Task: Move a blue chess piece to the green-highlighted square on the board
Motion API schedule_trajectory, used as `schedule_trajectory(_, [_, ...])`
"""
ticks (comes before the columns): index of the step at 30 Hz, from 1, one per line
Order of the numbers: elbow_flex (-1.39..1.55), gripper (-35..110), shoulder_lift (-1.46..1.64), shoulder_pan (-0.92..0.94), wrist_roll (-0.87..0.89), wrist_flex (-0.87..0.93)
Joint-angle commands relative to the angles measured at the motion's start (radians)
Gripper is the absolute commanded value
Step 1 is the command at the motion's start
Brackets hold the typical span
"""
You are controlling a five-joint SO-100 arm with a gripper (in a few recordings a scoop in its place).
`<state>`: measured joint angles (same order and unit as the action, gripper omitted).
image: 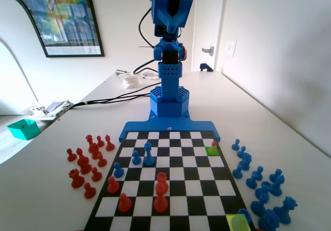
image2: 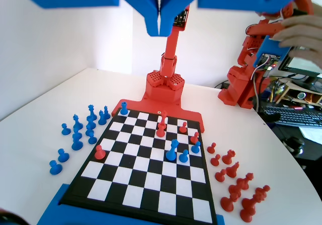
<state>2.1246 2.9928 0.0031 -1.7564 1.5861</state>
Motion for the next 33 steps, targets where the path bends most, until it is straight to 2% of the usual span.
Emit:
schedule_trajectory(1, [-0.147, 1, -0.12, -0.028, -0.015, 0.046])
schedule_trajectory(5, [-0.253, 1, -0.252, -0.098, -0.058, 0.121])
schedule_trajectory(14, [-0.321, 1, -0.535, -0.233, 0.055, 0.054])
schedule_trajectory(23, [-0.278, 1, -0.83, -0.255, 0.249, -0.098])
schedule_trajectory(33, [-0.092, 1, -1.043, -0.311, 0.453, -0.367])
